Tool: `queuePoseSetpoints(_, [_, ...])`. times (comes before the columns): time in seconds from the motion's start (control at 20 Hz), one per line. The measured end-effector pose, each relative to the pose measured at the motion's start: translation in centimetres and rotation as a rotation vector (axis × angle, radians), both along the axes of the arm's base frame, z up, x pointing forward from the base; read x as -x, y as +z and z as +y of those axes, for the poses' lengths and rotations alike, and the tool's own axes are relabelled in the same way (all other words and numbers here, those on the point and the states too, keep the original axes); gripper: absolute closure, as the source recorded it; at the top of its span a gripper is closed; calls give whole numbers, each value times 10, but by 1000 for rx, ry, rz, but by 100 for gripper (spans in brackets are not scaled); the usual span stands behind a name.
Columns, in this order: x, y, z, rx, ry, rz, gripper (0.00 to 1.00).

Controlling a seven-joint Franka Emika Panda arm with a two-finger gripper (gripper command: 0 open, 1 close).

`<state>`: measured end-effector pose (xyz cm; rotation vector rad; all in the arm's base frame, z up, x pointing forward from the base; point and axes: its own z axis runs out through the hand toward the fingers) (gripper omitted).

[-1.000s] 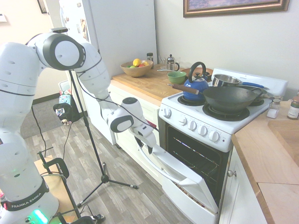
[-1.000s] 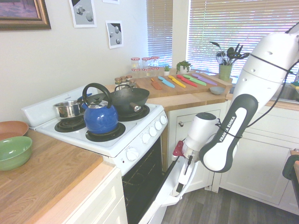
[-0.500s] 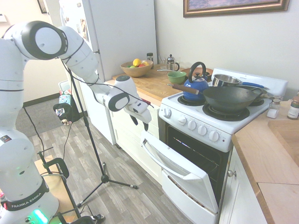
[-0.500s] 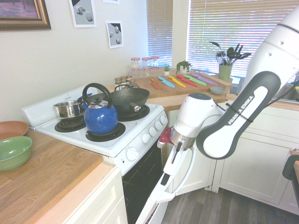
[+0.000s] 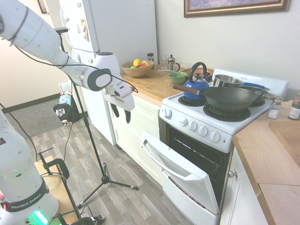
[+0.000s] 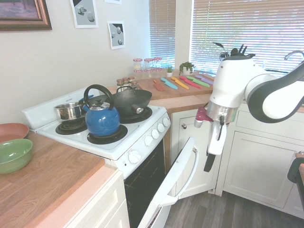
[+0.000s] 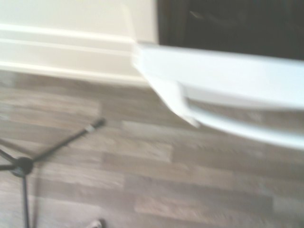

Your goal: Close the oven

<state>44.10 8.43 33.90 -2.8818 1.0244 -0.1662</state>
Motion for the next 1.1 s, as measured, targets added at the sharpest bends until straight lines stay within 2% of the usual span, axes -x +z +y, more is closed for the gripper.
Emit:
queuePoseSetpoints(0.2, [-6,-56,2,32,20,51,0])
queuePoseSetpoints(0.4, [-37,-97,10,77,12,47,0])
queuePoseSetpoints(0.6, [-81,-135,3,96,-77,65,0])
queuePoseSetpoints(0.85, [-136,-160,-18,86,-201,65,0])
queuePoseSetpoints(1.1, [-162,-166,-52,91,-301,80,0])
